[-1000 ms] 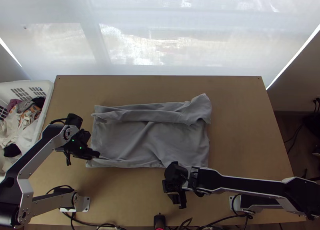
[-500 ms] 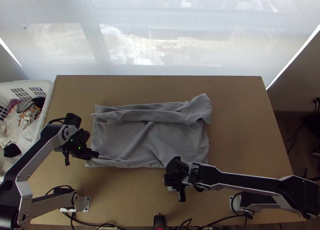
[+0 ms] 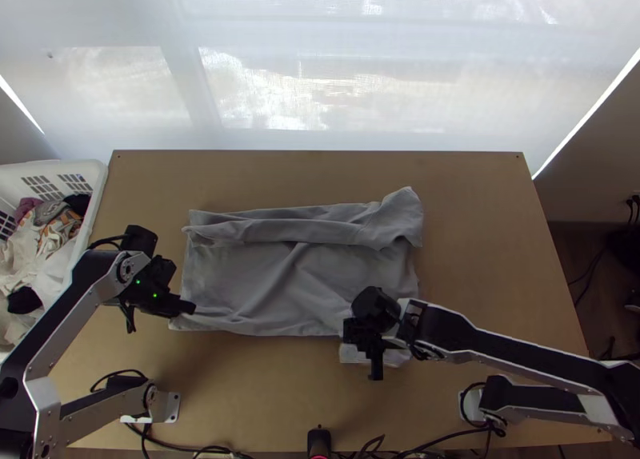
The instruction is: Fold the t-shirt
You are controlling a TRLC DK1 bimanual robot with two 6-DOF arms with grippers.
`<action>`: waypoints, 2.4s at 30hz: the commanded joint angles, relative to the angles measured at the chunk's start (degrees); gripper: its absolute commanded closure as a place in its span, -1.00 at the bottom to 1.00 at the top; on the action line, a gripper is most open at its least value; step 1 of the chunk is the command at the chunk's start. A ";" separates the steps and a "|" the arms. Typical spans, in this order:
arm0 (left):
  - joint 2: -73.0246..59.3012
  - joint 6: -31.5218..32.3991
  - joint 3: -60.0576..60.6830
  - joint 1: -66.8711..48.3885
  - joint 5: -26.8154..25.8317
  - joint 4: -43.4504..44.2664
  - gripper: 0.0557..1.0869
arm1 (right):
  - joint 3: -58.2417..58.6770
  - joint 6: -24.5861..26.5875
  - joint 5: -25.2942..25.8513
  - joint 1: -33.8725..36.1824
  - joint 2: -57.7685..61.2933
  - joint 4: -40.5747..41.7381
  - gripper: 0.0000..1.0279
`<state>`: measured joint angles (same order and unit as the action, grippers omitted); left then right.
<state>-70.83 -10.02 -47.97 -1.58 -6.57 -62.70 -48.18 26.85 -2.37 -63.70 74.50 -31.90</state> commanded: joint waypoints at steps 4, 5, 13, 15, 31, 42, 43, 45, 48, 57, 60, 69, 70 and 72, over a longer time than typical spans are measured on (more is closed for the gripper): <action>4.73 1.23 -0.73 2.20 -0.11 -0.06 0.93 | -7.10 3.21 0.09 13.43 -7.61 -9.23 0.95; 5.26 1.23 -0.81 2.55 -0.11 -0.06 0.93 | -7.54 3.38 0.09 14.92 -7.97 -9.76 0.95; 10.80 1.50 -1.25 4.31 -0.02 0.56 0.93 | -8.86 2.15 -0.18 20.90 -11.22 -11.52 0.95; 11.85 1.41 -1.25 4.31 -0.02 1.00 0.93 | -8.77 2.15 -0.27 22.13 -11.83 -11.87 0.95; 14.40 -1.93 -8.55 9.76 -0.02 8.47 0.93 | -10.70 3.47 -1.06 21.34 -7.97 -12.57 0.95; 14.40 -4.30 -12.50 11.96 -0.29 17.08 0.93 | -15.98 5.23 -1.58 14.75 0.03 -12.05 0.95; 14.23 -4.30 -12.68 11.43 -0.29 18.05 0.93 | -16.68 5.76 -1.67 15.10 1.17 -11.61 0.95; 13.52 -4.22 -13.03 10.02 -0.29 19.72 0.93 | -18.00 6.90 -2.90 16.77 3.28 -11.08 0.95; 11.94 -4.22 -13.73 8.79 -0.20 21.83 0.93 | -19.40 8.31 -4.31 18.70 6.18 -10.11 0.95; 4.12 -4.39 -15.49 7.47 -0.02 25.78 0.93 | -22.22 12.00 -7.38 25.38 11.19 -9.58 0.95; 2.27 -4.39 -15.93 7.47 0.24 25.78 0.93 | -23.27 13.14 -8.26 27.75 11.99 -9.67 0.95; -2.91 -4.48 -16.46 6.59 2.70 25.26 0.93 | -27.14 16.48 -10.02 33.38 16.99 -9.67 0.95; -3.53 -4.48 -16.72 6.33 2.70 25.26 0.93 | -27.75 16.74 -10.11 33.82 17.79 -9.67 0.95; -4.58 -4.48 -17.07 5.63 2.96 25.69 0.93 | -29.25 17.27 -10.11 34.52 19.46 -9.67 0.95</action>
<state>-71.48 -14.41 -64.10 5.41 -4.84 -37.52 -73.80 42.17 -11.77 -32.60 89.45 -41.58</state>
